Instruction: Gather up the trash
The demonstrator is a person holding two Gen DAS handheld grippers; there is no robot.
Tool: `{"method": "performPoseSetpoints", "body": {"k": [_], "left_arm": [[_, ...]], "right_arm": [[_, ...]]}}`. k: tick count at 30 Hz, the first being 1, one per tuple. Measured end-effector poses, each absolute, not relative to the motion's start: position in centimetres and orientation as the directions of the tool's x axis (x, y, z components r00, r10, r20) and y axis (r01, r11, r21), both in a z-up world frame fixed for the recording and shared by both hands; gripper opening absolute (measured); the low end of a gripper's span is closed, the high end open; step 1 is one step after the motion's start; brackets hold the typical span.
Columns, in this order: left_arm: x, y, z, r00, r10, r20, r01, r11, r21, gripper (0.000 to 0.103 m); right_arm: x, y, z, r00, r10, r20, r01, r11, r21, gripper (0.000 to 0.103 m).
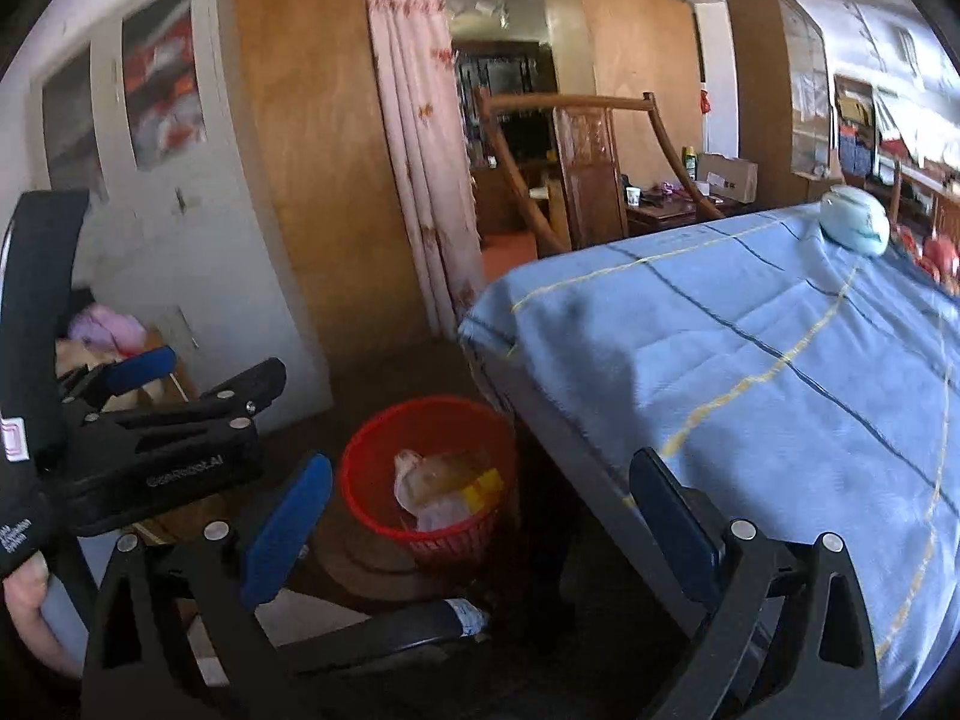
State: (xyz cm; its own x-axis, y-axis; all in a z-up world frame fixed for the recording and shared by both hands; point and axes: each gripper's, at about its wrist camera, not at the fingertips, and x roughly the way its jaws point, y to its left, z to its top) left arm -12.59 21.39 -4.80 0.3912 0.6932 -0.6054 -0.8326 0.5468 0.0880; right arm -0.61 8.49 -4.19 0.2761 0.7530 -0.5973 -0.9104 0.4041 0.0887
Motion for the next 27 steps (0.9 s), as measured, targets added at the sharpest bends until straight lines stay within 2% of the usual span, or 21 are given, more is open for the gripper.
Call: {"method": "performPoseSetpoints", "body": {"k": [5,13,21,27], "left_arm": [[-14.8,27.5,-8.8,0.365,0.589,-0.721,-0.863,0.505,-0.024,0.096],[-14.8,31.3,-13.3,0.307,0.49,-0.816,-0.879,0.474,-0.047,0.096],[-14.7,31.7,-14.0,0.278,0.525,-0.804,-0.882,0.472,0.003,0.096],[-14.8,32.1,-14.1,0.285,0.511,-0.811,-0.884,0.468,-0.016,0.096]], "right_arm": [[-2.0,12.7,-6.0,0.322,0.655,-0.684,-0.896,0.445,0.004,0.098],[-0.5,17.7,-9.6,0.272,0.543,-0.794,-0.884,0.468,0.017,0.098],[0.2,20.6,-12.1,0.253,0.464,-0.849,-0.884,0.468,-0.007,0.098],[0.1,20.7,-12.1,0.284,0.464,-0.839,-0.885,0.464,-0.043,0.098]]}}
